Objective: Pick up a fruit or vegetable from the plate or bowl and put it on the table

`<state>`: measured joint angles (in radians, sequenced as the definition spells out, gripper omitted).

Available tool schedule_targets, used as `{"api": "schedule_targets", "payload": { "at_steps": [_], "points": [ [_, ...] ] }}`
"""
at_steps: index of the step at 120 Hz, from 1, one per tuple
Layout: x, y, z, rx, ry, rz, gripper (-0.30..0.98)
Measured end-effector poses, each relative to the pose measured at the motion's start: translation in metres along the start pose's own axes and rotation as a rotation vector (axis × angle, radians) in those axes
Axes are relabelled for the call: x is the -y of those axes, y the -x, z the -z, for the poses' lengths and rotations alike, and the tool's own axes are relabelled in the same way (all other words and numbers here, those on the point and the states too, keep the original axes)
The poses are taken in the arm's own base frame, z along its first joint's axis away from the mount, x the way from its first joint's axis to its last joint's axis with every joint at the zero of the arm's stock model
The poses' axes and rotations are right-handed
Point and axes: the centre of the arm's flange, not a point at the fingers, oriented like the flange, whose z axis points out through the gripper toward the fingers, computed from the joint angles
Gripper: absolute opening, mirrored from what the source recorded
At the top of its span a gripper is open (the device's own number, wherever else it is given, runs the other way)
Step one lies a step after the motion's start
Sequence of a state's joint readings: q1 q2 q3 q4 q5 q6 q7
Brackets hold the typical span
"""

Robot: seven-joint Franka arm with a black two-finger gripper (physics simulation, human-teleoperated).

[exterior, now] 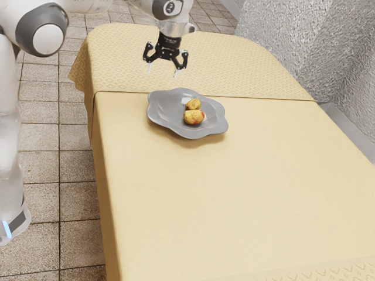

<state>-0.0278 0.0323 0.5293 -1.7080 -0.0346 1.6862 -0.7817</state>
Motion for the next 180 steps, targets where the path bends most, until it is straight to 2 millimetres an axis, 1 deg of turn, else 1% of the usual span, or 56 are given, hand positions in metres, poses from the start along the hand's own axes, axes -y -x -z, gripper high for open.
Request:
{"api": "schedule_targets", "payload": {
  "at_steps": [6,10,18,22,25,28,31,34,44,49,54,68,73,78,84,92,99,113,133,154,174,180],
  "points": [
    [-0.025,0.031,0.006,-0.008,0.014,-0.131,0.69],
    [-0.042,0.053,0.006,-0.013,0.013,-0.218,0.69],
    [-0.077,0.095,-0.004,-0.021,-0.013,-0.396,0.69],
    [-0.092,0.113,-0.012,-0.022,-0.031,-0.481,0.69],
    [-0.1,0.123,-0.017,-0.024,-0.04,-0.537,0.69],
    [-0.106,0.128,-0.022,-0.026,-0.049,-0.582,0.68],
    [-0.108,0.127,-0.026,-0.028,-0.055,-0.614,0.68],
    [-0.106,0.118,-0.028,-0.031,-0.057,-0.63,0.68],
    [-0.08,0.067,-0.028,-0.042,-0.049,-0.633,0.69],
    [-0.07,0.051,-0.027,-0.048,-0.045,-0.648,0.69],
    [-0.067,0.046,-0.025,-0.057,-0.044,-0.685,0.69],
    [-0.073,0.05,-0.027,-0.076,-0.064,-0.814,0.69],
    [-0.072,0.045,-0.032,-0.074,-0.077,-0.84,0.69],
    [-0.073,0.035,-0.043,-0.065,-0.093,-0.861,0.69],
    [-0.082,0.029,-0.051,-0.064,-0.105,-0.898,0.68],
    [-0.102,0.033,-0.053,-0.079,-0.108,-0.968,0.68],
    [-0.112,0.036,-0.057,-0.083,-0.111,-1.018,0.68],
    [-0.117,0.033,-0.066,-0.079,-0.11,-1.083,0.67],
    [-0.133,0.038,-0.09,-0.057,-0.109,-1.179,0.67],
    [-0.144,0.046,-0.1,-0.055,-0.097,-1.256,0.68],
    [-0.146,0.045,-0.103,-0.06,-0.088,-1.298,0.68],
    [-0.148,0.045,-0.107,-0.055,-0.09,-1.308,0.67]
  ]
}}
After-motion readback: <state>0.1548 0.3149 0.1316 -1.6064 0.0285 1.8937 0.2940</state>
